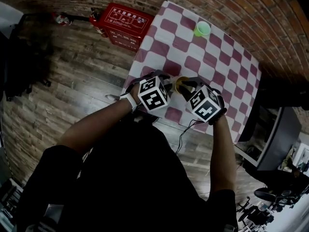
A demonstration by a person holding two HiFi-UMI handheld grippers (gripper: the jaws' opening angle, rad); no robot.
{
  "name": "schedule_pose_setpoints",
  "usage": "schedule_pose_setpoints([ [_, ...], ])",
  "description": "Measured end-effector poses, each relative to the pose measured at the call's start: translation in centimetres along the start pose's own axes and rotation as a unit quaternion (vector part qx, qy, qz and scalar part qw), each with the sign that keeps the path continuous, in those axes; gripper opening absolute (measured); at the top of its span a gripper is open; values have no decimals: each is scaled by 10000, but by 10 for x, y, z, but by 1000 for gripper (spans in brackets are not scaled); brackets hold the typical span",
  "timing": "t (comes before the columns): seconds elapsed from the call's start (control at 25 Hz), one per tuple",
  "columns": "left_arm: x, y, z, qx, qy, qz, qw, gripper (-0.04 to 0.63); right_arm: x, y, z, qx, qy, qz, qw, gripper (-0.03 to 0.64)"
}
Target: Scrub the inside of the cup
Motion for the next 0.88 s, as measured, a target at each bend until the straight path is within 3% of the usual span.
schedule_pose_setpoints([
  [0.08, 0, 1, -1, 11, 12, -11, 10000, 117, -4, -17, 4, -256, -28, -27, 9997, 74],
  [0.2, 1, 2, 0, 29, 20, -16, 10000, 117, -4, -19, 5, -232, -487, -119, 9985, 74],
  [0.32, 1, 2, 0, 38, 56, -22, 10000, 117, 3, 2, 6, 225, -1370, -134, 9902, 74],
  [0.4, 1, 2, 1, 40, 79, -19, 10000, 117, 7, 22, 10, 666, -2116, -93, 9750, 74],
  [0.48, 2, 2, 1, 39, 77, -15, 10000, 117, 10, 43, 12, 1087, -2719, 9, 9562, 74],
  [0.64, 1, 7, 1, 86, 102, -14, 9999, 117, 7, 84, 10, 2001, -3446, 313, 9167, 74],
  [0.72, -2, 15, 1, 191, 176, -42, 9997, 117, 2, 103, 10, 2628, -3875, 437, 8825, 74],
  [0.8, -8, 27, 0, 379, 178, -200, 9989, 117, -3, 119, 14, 3186, -4330, 652, 8407, 74],
  [0.88, -17, 43, -3, 605, -86, -583, 9964, 117, -8, 133, 22, 3541, -4704, 1076, 8011, 74],
])
Point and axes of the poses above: the fingertips, and each gripper's own axes: y backward along the fingers, x to its right, z out of its underside, the point moved 8 cm from there along y, backward along the fingers, and after that the axes turned 15 degrees about y, right-handed, at the moved point
